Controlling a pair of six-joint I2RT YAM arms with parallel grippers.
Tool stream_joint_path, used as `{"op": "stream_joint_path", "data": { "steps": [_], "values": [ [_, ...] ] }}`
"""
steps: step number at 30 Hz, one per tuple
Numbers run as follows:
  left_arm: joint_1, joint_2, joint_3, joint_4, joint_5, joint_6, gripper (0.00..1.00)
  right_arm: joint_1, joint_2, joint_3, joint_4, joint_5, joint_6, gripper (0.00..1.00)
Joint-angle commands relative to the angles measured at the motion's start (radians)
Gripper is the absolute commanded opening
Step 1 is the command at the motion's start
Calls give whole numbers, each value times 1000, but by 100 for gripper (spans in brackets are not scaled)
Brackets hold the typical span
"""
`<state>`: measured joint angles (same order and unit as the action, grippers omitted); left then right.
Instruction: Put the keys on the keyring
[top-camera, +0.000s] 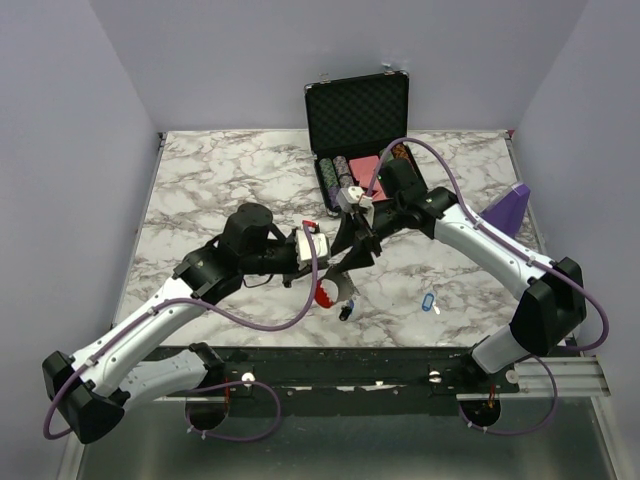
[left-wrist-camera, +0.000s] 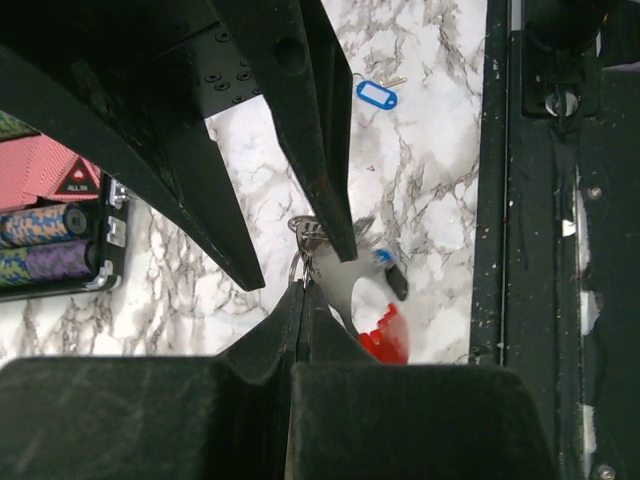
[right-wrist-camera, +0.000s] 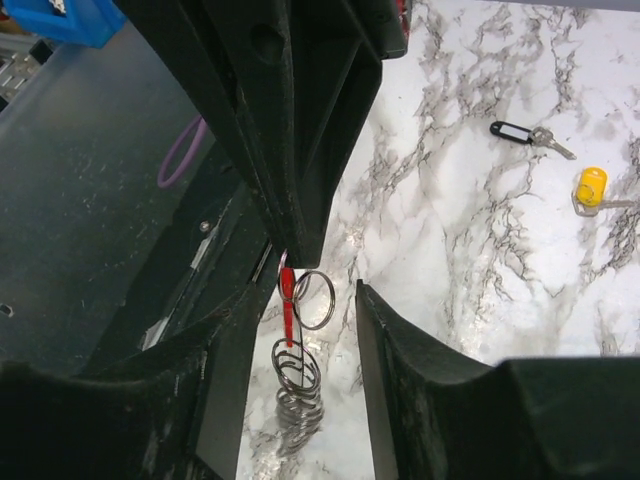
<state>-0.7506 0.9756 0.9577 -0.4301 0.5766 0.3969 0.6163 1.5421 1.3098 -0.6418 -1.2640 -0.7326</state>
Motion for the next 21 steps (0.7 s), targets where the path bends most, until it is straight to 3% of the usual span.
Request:
{"op": "stream_joint_path", "data": {
  "steps": [1,15,16,19,21],
  "values": [
    [-6,6,-2,44,5,-133,0,8,-17,14,31,41,38,50],
    [-4,35,27,10,-73,-285,0,10,-14,12,56,72,78,39],
    [-4,35,30,5,-76,-286,0,10,-13,14,56,74,82,41],
    [-6,11,10,10,-72,-233,0,7,-14,25,47,84,94,61],
    [-7,-35,-40,28,-48,-146,0,8,-13,34,9,77,55,68]
  ]
}}
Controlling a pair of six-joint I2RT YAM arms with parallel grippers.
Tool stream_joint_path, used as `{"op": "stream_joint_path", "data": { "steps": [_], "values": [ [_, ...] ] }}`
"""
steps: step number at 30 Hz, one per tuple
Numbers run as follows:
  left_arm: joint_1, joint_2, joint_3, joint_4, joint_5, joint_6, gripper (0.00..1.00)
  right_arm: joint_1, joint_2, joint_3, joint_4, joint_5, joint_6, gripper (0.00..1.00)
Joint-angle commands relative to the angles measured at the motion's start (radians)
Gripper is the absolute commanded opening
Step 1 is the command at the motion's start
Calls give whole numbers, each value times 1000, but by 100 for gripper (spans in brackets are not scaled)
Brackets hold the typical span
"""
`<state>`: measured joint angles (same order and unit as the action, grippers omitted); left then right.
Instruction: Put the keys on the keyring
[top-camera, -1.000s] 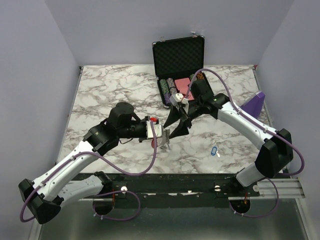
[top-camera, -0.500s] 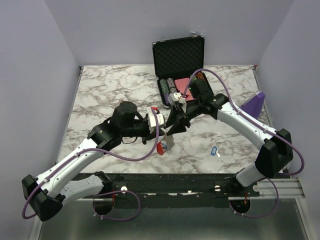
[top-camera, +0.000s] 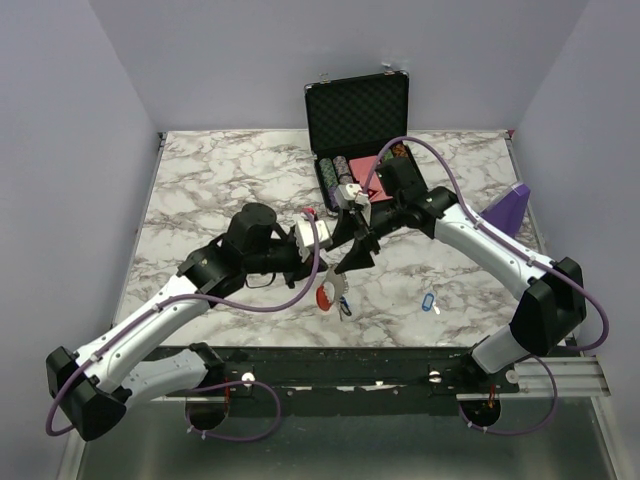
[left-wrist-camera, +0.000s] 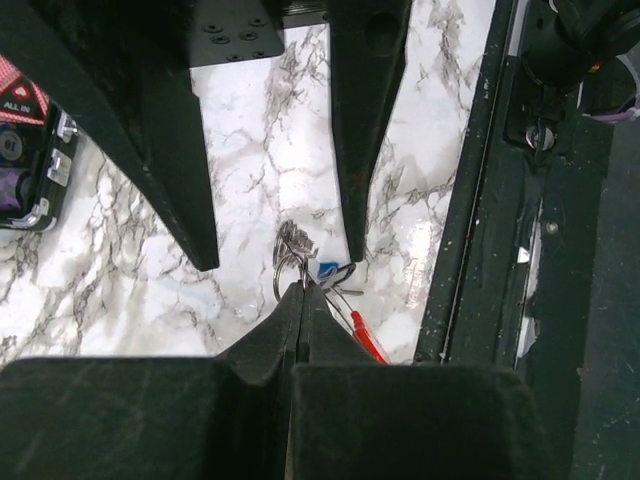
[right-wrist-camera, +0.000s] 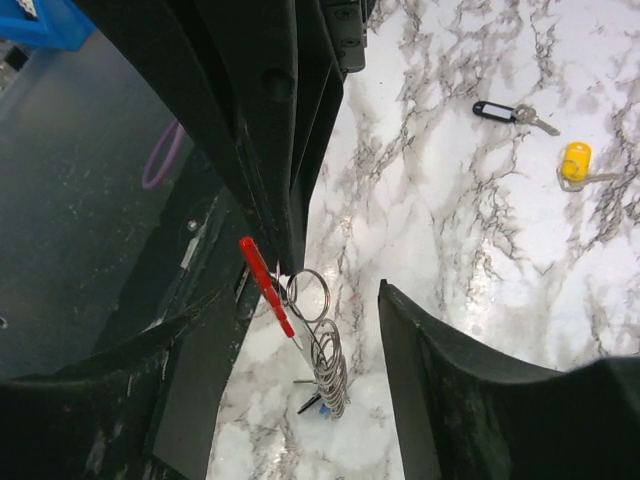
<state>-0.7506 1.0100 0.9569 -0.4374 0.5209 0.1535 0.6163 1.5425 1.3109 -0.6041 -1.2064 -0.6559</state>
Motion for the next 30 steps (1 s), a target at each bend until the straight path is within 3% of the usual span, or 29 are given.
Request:
{"op": "stream_joint_path", "data": {
  "steps": [1,4,16,22,25,30],
  "values": [
    [-7,-97,-67,48,25,165,0,5,-13,37,-48,18,-54,70],
    [-9,-197,-147,68,56,345,0,8,-1,44,-124,22,-146,71],
    [-4,-235,-142,-37,128,572,0,17,34,-10,-72,-19,-133,62],
    [-9,-237,-87,-190,142,773,0,43,83,-15,-109,-96,-168,78],
    [-26,-202,-6,-314,120,857,0,45,116,14,-195,-142,-244,80],
    [-43,-143,60,-399,97,916,0,85,134,5,-163,-156,-211,79]
  ]
}}
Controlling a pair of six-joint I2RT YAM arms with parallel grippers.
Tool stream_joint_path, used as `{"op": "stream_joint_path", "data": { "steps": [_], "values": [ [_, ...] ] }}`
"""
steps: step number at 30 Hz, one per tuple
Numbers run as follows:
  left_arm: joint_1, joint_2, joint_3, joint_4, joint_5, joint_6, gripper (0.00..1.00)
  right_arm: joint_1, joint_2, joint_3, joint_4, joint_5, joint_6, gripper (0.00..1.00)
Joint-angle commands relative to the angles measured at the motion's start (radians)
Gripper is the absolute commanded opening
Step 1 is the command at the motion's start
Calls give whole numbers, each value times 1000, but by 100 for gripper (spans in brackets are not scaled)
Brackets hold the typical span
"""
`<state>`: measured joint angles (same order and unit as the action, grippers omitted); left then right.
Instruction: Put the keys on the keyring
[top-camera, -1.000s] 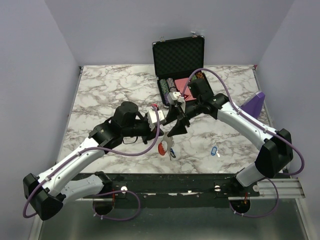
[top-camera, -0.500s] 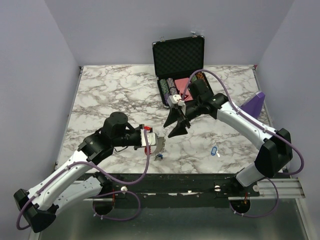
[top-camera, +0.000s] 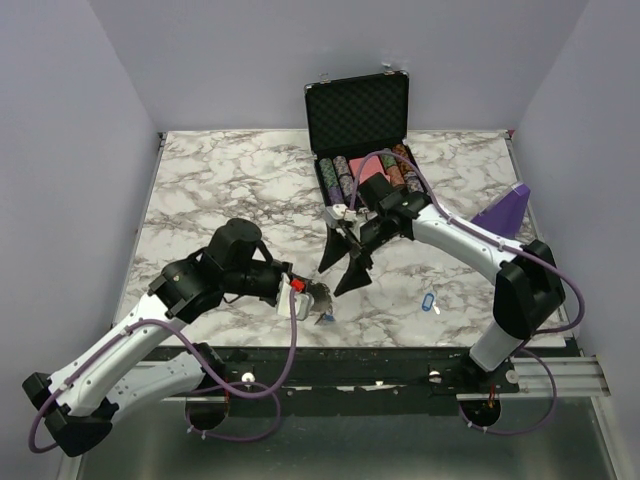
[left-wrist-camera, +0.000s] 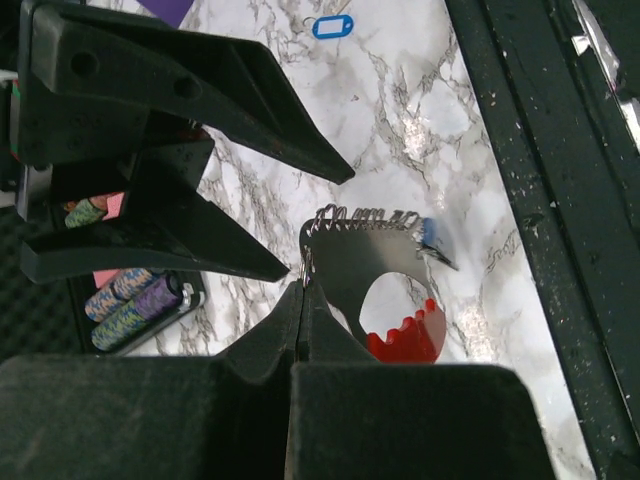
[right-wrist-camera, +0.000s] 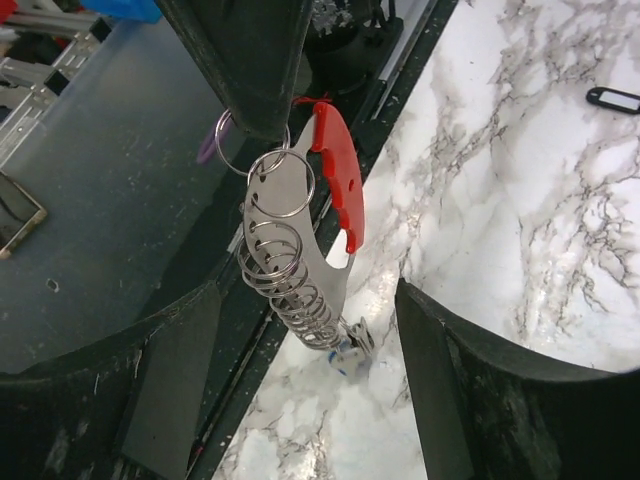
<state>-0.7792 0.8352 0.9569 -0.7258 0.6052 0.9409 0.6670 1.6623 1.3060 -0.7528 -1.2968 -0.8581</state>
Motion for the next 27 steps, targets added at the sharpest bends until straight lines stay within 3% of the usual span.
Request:
{"op": "stream_joint_path", "data": {
  "steps": [1,10,20,27],
  "values": [
    [-15,36,63,-106,13,131,0,43,16,7,3,-65,8,77],
    [-19,53,46,-73,-2,130,0,74,19,-10,116,-154,177,75],
    [-17,27,6,-69,-30,115,0,71,8,3,116,-179,208,71],
    [-19,-18,-36,-50,-42,87,0,66,5,6,133,-151,228,63]
  ]
}}
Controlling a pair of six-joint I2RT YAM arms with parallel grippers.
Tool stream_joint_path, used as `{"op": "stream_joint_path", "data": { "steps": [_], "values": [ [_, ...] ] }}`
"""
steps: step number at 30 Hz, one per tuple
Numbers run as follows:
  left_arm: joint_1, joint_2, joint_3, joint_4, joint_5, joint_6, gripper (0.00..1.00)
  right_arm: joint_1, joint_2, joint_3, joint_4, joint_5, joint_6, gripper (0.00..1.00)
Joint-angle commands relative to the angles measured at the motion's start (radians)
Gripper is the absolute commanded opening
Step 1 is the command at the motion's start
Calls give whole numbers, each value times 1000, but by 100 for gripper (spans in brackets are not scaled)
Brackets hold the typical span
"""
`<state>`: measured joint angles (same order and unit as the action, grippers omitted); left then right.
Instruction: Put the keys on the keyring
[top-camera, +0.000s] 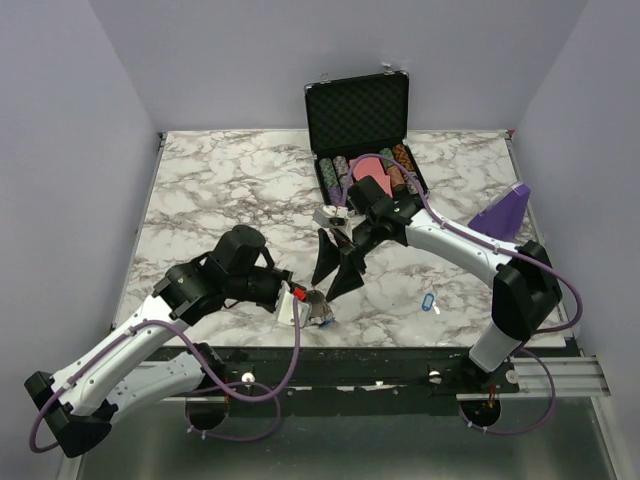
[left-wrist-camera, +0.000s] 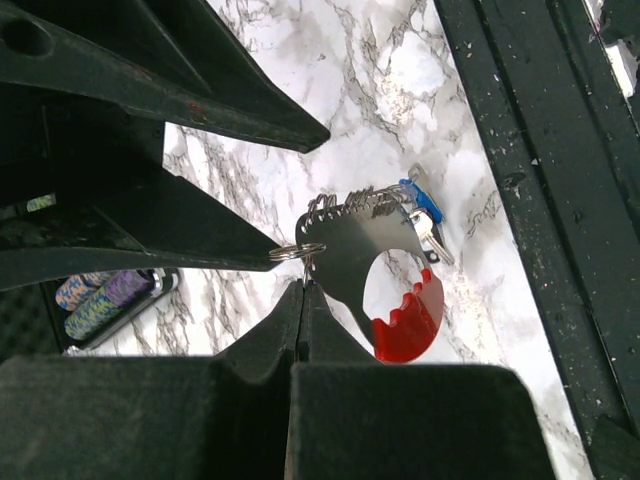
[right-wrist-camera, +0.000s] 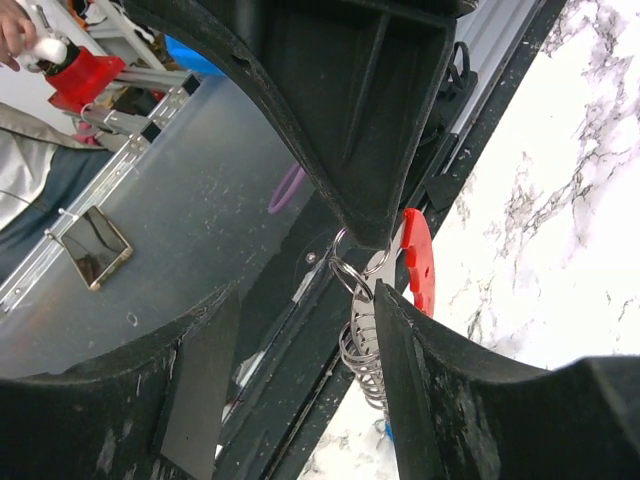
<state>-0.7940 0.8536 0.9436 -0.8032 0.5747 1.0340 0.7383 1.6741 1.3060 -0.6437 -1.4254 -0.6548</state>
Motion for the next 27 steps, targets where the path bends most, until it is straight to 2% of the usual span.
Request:
{"op": "stream_joint_path", "data": {
  "steps": [1,6,9,12,16,22,27],
  "values": [
    [-4,-39,-29,30,-16,-11,0,-5,-8,3,39,-20,36,61],
    [-4,-53,-40,51,-16,-29,0,-5,-13,-34,145,-9,136,52],
    [-2,-53,-39,64,-6,-40,0,-1,-10,-44,179,17,161,52],
    [-2,-47,-40,64,-7,-40,0,1,-10,-48,180,20,153,54],
    [-2,-41,-43,71,-3,-52,0,3,-11,-56,180,37,123,63],
    [-2,-25,-48,107,4,-103,0,35,-19,-51,162,71,90,62],
    [1,15,-6,128,-58,-260,0,47,-23,-42,148,127,76,62]
  ]
}}
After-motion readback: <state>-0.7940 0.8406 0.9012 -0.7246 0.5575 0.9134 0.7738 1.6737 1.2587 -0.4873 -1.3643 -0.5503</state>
